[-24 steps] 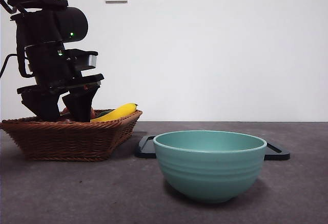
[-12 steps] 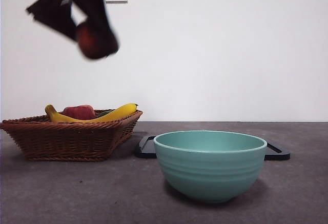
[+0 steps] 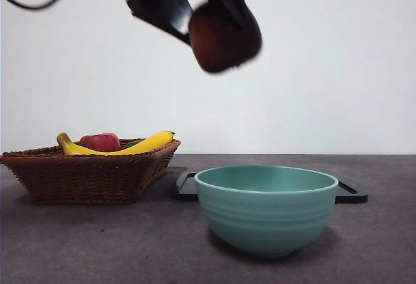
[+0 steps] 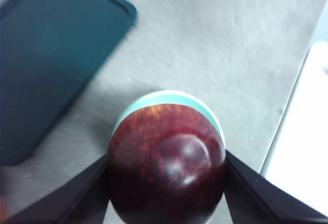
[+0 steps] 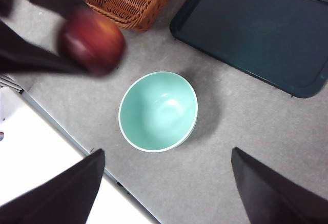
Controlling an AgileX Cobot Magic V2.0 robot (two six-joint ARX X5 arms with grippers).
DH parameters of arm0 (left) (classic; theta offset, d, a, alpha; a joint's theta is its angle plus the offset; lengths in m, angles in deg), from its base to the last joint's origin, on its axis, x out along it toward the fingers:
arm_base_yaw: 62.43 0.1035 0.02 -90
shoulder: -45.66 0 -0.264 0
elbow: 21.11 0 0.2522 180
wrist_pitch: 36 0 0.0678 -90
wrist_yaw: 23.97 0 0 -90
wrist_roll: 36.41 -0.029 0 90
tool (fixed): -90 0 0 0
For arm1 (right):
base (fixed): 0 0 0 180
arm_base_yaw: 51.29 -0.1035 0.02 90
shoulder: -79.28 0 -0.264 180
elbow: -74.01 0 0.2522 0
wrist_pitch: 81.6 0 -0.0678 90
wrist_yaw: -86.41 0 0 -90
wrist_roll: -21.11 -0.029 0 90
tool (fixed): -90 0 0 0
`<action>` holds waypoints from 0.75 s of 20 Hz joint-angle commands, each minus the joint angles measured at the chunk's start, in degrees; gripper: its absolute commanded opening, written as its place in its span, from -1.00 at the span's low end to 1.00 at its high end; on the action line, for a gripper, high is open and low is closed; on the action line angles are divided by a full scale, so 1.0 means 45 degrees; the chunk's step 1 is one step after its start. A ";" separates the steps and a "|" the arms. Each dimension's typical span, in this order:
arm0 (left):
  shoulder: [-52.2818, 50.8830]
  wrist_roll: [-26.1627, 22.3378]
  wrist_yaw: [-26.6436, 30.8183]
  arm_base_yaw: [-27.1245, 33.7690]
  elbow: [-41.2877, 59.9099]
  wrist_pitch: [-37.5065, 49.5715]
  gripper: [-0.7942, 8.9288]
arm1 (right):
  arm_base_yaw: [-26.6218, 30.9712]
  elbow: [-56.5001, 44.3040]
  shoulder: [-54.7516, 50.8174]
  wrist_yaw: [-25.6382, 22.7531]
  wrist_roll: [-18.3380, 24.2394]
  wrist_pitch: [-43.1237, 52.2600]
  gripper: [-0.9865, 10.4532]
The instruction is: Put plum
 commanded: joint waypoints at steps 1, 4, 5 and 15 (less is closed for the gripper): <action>0.0971 -0.0563 0.0194 -0.0500 -0.0257 0.0199 -0.33 | -0.0044 0.0282 0.0097 -0.0087 -0.0325 0.0073 -0.14; 0.2025 -0.0928 0.0495 -0.0942 -0.0257 0.0593 -0.33 | -0.0044 0.0282 0.0097 -0.0092 -0.0325 0.0049 -0.14; 0.2356 -0.1107 0.0539 -0.1093 -0.0257 0.0748 -0.33 | -0.0044 0.0282 0.0097 -0.0092 -0.0330 0.0000 -0.14; 0.4590 -0.2229 0.1977 -0.1676 -0.0257 0.1146 -0.33 | -0.0044 0.0282 0.0097 -0.0092 -0.0325 -0.0073 -0.14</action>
